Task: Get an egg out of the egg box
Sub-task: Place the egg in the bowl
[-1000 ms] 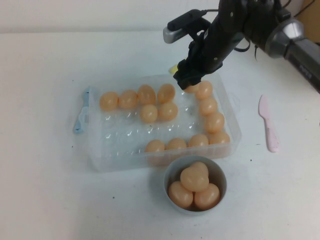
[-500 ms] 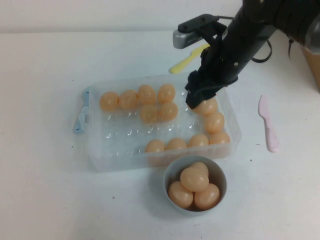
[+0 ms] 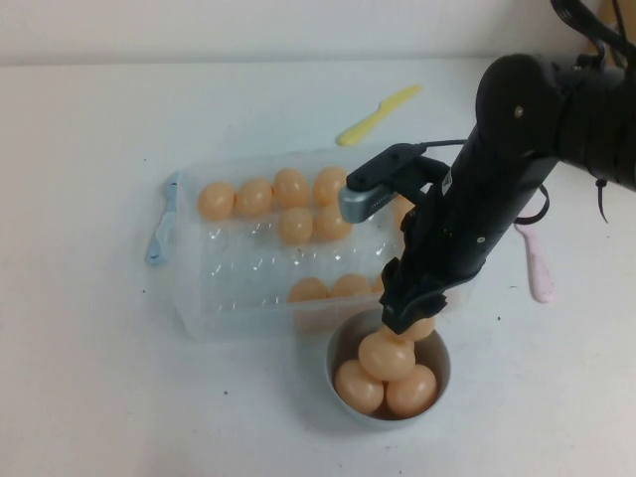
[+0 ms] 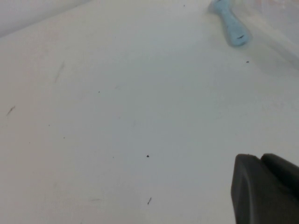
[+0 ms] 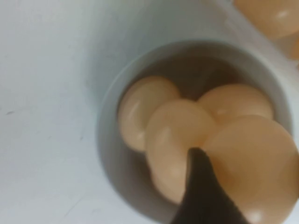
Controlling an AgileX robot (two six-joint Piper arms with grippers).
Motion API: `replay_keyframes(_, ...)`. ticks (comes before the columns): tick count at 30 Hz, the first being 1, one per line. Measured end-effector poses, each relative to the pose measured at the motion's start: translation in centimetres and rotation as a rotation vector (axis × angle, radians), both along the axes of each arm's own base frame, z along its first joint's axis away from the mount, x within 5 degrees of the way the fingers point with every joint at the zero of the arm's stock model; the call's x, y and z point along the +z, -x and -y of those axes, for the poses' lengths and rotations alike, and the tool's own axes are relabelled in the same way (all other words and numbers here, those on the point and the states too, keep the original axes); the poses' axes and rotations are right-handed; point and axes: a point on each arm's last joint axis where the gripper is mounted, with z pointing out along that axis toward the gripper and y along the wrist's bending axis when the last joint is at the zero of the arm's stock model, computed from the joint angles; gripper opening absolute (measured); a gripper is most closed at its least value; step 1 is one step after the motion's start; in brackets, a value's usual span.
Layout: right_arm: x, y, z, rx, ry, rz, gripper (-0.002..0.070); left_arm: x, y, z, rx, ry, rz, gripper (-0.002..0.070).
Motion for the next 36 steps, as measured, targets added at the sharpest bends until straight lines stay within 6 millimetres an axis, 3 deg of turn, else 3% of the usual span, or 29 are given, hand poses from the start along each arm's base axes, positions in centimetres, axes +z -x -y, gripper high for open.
replay_keyframes(7,-1.2,-1.2,0.2,0.005,0.055,0.082,0.0352,0.0,0.0,0.0,0.000,0.000,0.000,-0.0003)
replay_keyframes(14,-2.0,-1.3,-0.1,0.005,0.055,0.045,0.0352,0.0,0.0,0.0,0.000,0.000,0.000,-0.0003)
replay_keyframes(36,-1.8,-0.6,-1.0,0.079,-0.045,-0.004,0.0352,0.0,0.0,0.0,0.000,0.000,0.000,-0.0003)
